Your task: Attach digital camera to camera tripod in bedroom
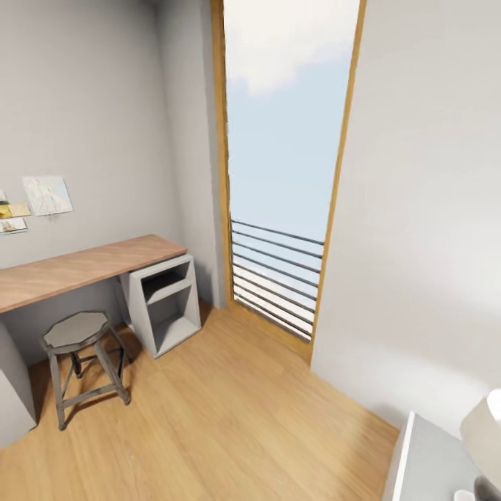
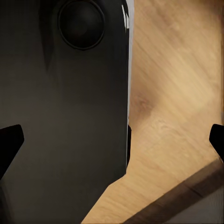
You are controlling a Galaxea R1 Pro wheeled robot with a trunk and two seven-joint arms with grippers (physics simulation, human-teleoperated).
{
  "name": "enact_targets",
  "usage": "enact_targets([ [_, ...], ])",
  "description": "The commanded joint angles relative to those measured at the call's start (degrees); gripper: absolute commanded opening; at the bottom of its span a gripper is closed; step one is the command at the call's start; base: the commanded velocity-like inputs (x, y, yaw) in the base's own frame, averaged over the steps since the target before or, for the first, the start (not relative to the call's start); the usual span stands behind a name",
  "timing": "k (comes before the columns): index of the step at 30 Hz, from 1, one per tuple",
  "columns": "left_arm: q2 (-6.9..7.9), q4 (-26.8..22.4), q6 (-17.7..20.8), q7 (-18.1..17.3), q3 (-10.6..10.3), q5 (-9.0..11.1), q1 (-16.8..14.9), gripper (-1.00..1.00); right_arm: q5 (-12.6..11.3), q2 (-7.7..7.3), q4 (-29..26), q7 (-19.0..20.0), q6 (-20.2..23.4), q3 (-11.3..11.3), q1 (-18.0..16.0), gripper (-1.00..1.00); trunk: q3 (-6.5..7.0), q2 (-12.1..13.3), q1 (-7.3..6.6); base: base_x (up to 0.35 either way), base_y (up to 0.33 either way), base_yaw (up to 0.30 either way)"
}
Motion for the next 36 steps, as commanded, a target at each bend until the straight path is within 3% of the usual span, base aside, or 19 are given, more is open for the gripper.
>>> enact_targets([
  [1, 0.00, -0.11, 0.02, 0.02, 0.00, 0.01, 0.03, 1.00, -0.01, 0.00, -0.01, -0.02, -0.02, 0.01, 0.00, 1.00, -0.03, -0.01, 0.04, 0.327, 0.000, 0.137],
  [8, 0.00, -0.11, 0.02, 0.02, 0.00, 0.01, 0.03, 1.00, -0.03, 0.00, -0.01, 0.03, -0.02, -0.01, 0.00, 1.00, -0.03, -0.01, 0.04, 0.274, 0.000, 0.060],
  [27, 0.00, -0.11, 0.02, 0.02, 0.00, 0.01, 0.03, 1.00, -0.03, 0.00, -0.01, 0.05, -0.02, 0.02, 0.00, 1.00, -0.03, -0.01, 0.04, 0.048, 0.000, 0.005],
  [36, 0.00, -0.11, 0.02, 0.02, 0.00, 0.01, 0.03, 1.00, -0.02, 0.00, -0.01, 0.04, -0.02, 0.00, 0.00, 1.00, -0.03, -0.01, 0.04, 0.221, 0.000, 0.000],
])
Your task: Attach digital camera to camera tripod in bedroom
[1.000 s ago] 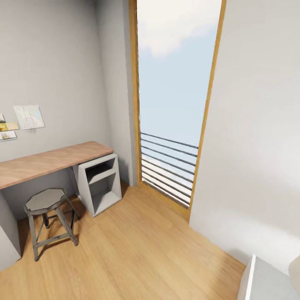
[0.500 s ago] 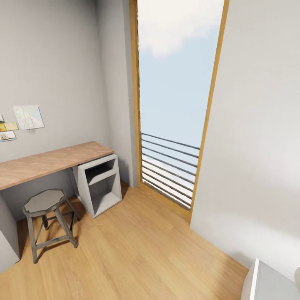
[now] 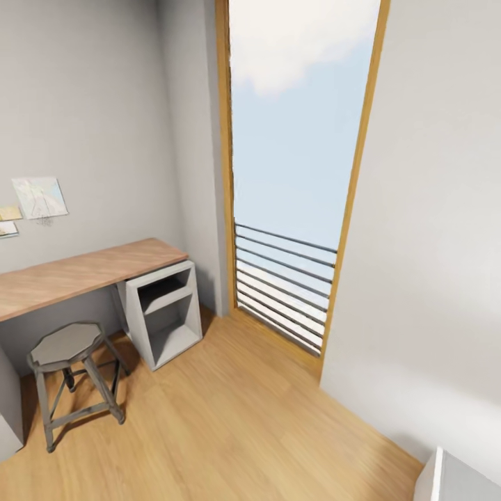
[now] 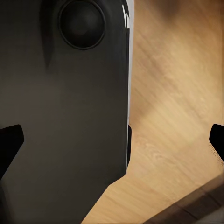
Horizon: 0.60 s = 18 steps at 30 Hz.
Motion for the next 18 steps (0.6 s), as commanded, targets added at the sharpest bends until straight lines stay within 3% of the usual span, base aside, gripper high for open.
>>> enact_targets([
  [1, 0.00, -0.12, 0.02, 0.02, 0.00, 0.01, 0.04, 1.00, -0.01, 0.00, 0.00, -0.01, -0.02, 0.01, -0.01, 1.00, -0.03, -0.01, 0.03, 0.287, 0.000, 0.000],
  [18, 0.00, -0.12, 0.02, 0.02, 0.00, 0.01, 0.04, 1.00, -0.03, 0.00, 0.00, -0.03, -0.02, -0.01, -0.01, 1.00, -0.03, -0.01, 0.03, 0.287, 0.000, 0.000],
])
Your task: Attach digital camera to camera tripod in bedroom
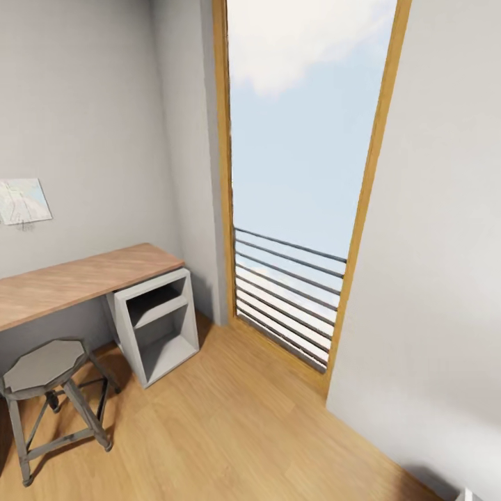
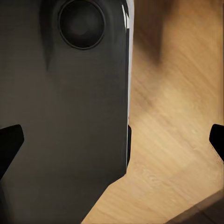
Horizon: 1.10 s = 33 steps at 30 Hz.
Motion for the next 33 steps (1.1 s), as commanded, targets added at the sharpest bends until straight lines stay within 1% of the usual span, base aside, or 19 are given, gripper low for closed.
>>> enact_targets([
  [1, 0.00, -0.12, 0.02, 0.02, 0.00, 0.01, 0.04, 1.00, -0.03, 0.00, 0.00, -0.02, -0.02, 0.01, -0.01, 1.00, -0.03, -0.01, 0.03, 0.263, 0.000, 0.000],
  [13, 0.00, -0.12, 0.02, 0.02, 0.00, 0.01, 0.04, 1.00, -0.02, 0.00, 0.00, -0.02, -0.02, 0.02, -0.01, 1.00, -0.03, -0.01, 0.03, 0.253, 0.000, 0.001],
  [17, 0.00, -0.12, 0.02, 0.02, 0.00, 0.01, 0.04, 1.00, -0.02, 0.00, 0.00, -0.01, -0.02, 0.03, -0.01, 1.00, -0.03, -0.01, 0.03, 0.239, 0.000, 0.072],
  [22, 0.00, -0.12, 0.02, 0.02, 0.00, 0.01, 0.04, 1.00, -0.05, 0.06, 0.00, -0.03, -0.02, 0.03, -0.01, 1.00, -0.03, -0.01, 0.03, 0.236, 0.000, 0.188],
  [33, 0.00, -0.12, 0.02, 0.02, 0.00, 0.01, 0.04, 1.00, -0.03, 0.24, 0.00, -0.04, -0.02, 0.03, -0.01, 1.00, -0.03, -0.01, 0.03, 0.220, 0.000, 0.261],
])
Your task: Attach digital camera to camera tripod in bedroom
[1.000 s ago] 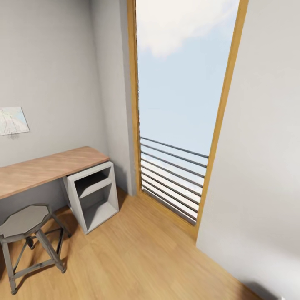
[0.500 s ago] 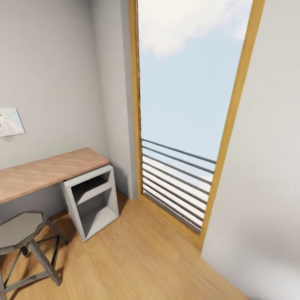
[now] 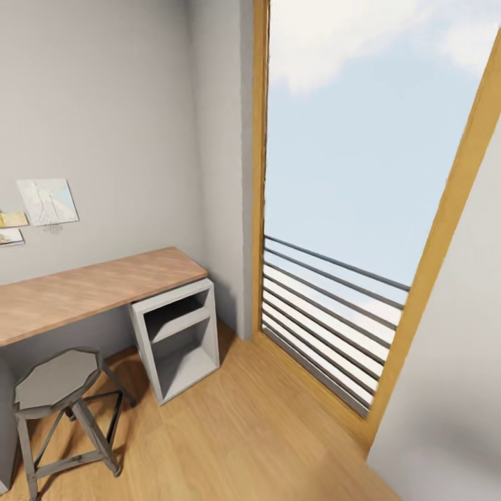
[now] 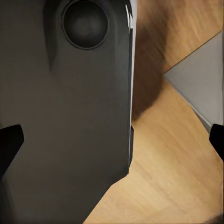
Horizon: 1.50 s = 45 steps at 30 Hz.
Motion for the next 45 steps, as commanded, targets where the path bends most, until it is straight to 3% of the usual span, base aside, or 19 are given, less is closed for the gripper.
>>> enact_targets([
  [1, 0.00, -0.11, 0.02, 0.02, 0.00, 0.01, 0.03, 1.00, -0.01, 0.00, -0.01, -0.02, -0.02, 0.01, 0.00, 1.00, -0.03, -0.02, 0.03, 0.207, 0.000, 0.273],
  [45, -0.07, -0.11, 0.02, 0.02, 0.00, 0.01, 0.03, 1.00, 0.00, 0.10, -0.01, -0.02, -0.02, 0.01, 0.00, 1.00, -0.03, -0.02, 0.03, 0.190, 0.000, 0.276],
])
